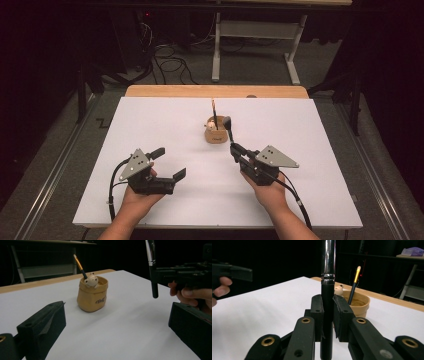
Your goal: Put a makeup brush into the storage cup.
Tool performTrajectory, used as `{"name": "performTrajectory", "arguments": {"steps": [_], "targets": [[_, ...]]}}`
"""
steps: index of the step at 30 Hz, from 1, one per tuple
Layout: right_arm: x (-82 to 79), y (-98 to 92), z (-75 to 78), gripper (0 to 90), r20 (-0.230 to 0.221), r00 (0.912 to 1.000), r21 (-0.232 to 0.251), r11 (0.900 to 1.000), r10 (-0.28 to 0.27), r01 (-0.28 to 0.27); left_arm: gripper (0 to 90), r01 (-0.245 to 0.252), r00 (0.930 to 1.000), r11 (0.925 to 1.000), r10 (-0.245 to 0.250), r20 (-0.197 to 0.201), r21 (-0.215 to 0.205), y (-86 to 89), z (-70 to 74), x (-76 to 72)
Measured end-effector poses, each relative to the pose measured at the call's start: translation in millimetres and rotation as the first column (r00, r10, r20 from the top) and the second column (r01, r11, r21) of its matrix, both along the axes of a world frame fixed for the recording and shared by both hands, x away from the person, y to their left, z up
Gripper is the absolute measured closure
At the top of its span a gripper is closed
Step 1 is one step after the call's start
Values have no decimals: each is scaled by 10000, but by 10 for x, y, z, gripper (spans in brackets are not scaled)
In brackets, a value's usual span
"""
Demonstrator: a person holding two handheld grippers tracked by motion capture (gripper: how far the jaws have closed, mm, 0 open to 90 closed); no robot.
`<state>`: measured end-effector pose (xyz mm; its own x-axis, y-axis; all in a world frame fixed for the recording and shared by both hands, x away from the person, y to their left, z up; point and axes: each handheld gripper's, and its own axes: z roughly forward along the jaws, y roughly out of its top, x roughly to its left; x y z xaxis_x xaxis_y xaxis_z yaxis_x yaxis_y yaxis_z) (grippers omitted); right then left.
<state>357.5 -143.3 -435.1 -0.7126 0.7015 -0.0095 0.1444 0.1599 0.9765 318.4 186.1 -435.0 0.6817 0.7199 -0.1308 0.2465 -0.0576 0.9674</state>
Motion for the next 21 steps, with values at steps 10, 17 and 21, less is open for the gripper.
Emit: {"name": "performTrajectory", "arguments": {"steps": [10, 17, 21], "targets": [[-10, 86, -54, 807, -96, 9997, 123, 9997, 205, -203, 32, 362, 9993, 9993, -362, 117, 42, -262, 167, 120], [-32, 128, -90, 807, -45, 9994, 200, 9992, 355, -354, 40, 625, 9979, 9980, -626, 135, 55, -414, 206, 190], [-41, 141, -104, 807, -62, 9992, 260, 9989, 405, -403, 47, 742, 9972, 9972, -741, 50, -55, -489, 210, 236]]}}
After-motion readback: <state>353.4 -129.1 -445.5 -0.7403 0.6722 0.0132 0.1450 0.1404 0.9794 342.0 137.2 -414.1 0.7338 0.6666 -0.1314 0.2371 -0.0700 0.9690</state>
